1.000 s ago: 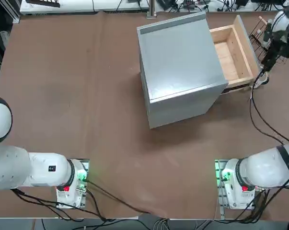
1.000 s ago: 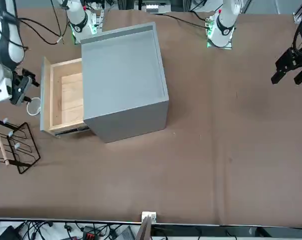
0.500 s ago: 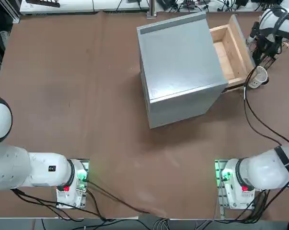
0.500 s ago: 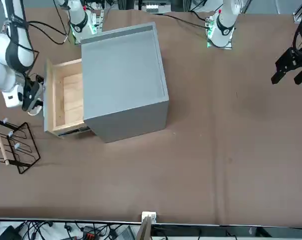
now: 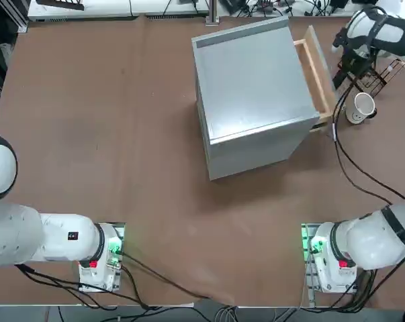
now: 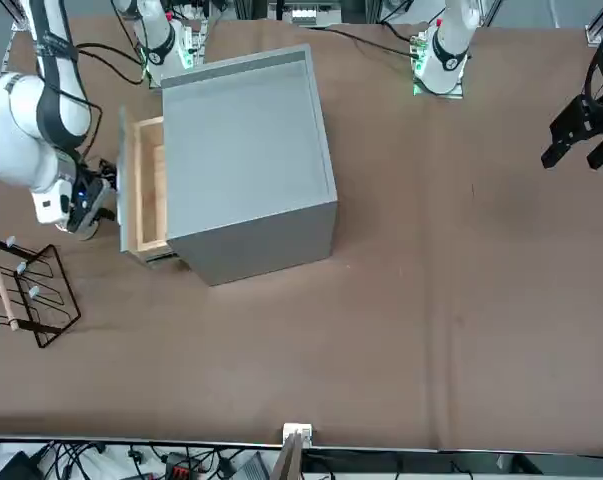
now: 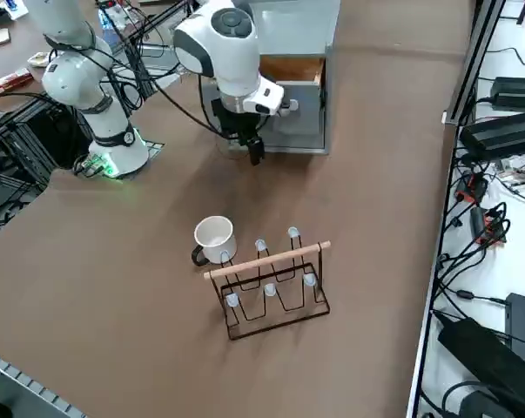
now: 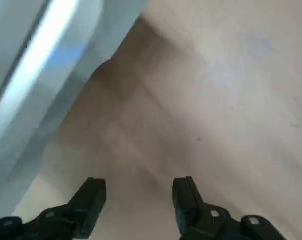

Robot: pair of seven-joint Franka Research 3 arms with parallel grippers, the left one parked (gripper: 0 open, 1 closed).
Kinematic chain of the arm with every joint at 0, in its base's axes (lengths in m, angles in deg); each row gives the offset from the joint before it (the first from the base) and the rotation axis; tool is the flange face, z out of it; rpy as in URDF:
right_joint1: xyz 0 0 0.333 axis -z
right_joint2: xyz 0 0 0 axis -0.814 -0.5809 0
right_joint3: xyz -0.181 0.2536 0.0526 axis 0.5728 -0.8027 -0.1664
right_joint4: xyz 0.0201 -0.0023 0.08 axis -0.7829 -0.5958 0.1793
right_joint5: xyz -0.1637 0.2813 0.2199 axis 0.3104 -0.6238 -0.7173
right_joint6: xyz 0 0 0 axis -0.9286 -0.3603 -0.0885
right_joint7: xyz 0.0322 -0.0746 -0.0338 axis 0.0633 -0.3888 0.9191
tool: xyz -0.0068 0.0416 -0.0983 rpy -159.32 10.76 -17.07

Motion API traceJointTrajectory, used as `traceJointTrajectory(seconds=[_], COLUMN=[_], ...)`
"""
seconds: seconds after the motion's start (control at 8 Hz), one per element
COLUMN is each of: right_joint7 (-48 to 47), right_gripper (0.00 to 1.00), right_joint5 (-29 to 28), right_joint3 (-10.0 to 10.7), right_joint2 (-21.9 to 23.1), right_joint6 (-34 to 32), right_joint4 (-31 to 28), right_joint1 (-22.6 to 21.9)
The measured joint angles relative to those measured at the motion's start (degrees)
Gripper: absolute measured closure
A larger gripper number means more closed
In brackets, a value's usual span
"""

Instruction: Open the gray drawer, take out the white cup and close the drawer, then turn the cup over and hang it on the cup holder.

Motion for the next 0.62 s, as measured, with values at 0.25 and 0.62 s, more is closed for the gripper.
traceJointTrajectory(seconds=[0.25, 0.62], right_joint7=[-8.4, -19.26], right_gripper=[0.18, 0.29], right_joint5=[-0.19, -0.54], right_joint3=[-0.02, -0.08], right_joint2=[-0.12, -0.09], right_joint6=[0.13, 0.79], right_joint4=[0.01, 0.12], right_joint1=[-4.21, -10.59])
